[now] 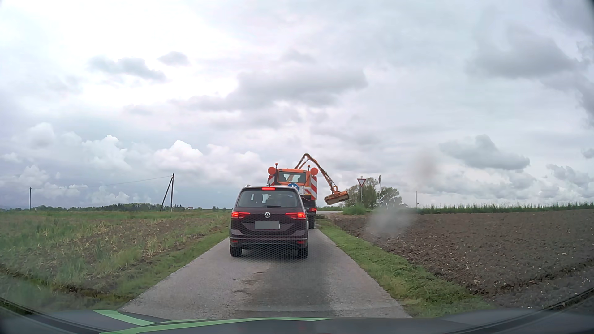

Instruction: Follow the waypoints while adhering to traffic rules and regulations

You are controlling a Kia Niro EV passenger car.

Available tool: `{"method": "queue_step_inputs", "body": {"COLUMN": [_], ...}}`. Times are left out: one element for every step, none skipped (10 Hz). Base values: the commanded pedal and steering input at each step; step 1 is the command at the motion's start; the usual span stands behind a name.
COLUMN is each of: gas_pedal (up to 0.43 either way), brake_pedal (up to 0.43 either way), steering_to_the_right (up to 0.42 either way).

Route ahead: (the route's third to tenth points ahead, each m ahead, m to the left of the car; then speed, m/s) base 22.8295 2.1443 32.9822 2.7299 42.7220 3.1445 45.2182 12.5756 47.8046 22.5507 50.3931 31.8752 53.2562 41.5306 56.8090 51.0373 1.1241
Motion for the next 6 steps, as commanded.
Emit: {"method": "queue_step_inputs", "body": {"gas_pedal": [0.0,0.0,0.0,0.0,0.0,0.0], "brake_pedal": [0.0,0.0,0.0,0.0,0.0,0.0], "steering_to_the_right": [0.0,0.0,0.0,0.0,0.0,0.0]}}
